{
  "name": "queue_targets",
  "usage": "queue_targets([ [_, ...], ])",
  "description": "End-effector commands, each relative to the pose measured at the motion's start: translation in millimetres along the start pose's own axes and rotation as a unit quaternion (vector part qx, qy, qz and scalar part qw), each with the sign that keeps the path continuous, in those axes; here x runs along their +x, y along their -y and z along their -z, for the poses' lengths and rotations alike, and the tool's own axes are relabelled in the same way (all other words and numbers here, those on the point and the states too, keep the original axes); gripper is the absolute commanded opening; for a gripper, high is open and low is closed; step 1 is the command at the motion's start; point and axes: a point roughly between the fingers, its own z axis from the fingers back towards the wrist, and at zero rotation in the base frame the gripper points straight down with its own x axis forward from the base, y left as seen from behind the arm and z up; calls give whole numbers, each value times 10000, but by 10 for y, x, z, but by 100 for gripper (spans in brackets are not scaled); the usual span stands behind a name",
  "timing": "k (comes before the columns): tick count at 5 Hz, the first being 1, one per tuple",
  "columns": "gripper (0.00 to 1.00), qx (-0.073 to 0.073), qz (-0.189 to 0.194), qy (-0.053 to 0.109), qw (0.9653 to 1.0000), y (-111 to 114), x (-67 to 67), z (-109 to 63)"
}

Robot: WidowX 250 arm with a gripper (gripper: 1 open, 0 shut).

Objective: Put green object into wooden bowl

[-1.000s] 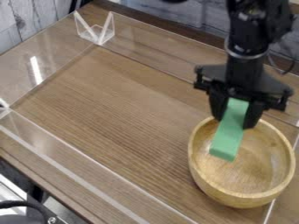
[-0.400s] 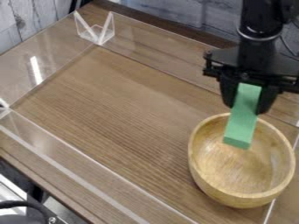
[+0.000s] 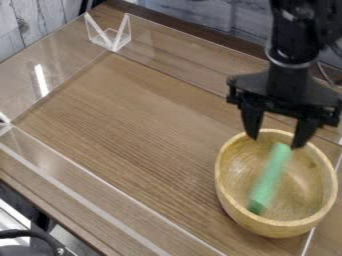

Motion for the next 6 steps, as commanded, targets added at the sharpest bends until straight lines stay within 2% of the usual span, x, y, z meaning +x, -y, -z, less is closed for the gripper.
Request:
queue_targets([
  [1,100,-139,-583,330,9977,-7,78,-334],
  [2,100,-82,-1055,382,9936,-27,128,-426],
  [3,100,-29,-1281,387,9910,-136,269,-431],
  [4,100,14,-1235,353,9917,-159,340,-368],
  [6,100,-72,-687,191,9974,-133,418,-273],
])
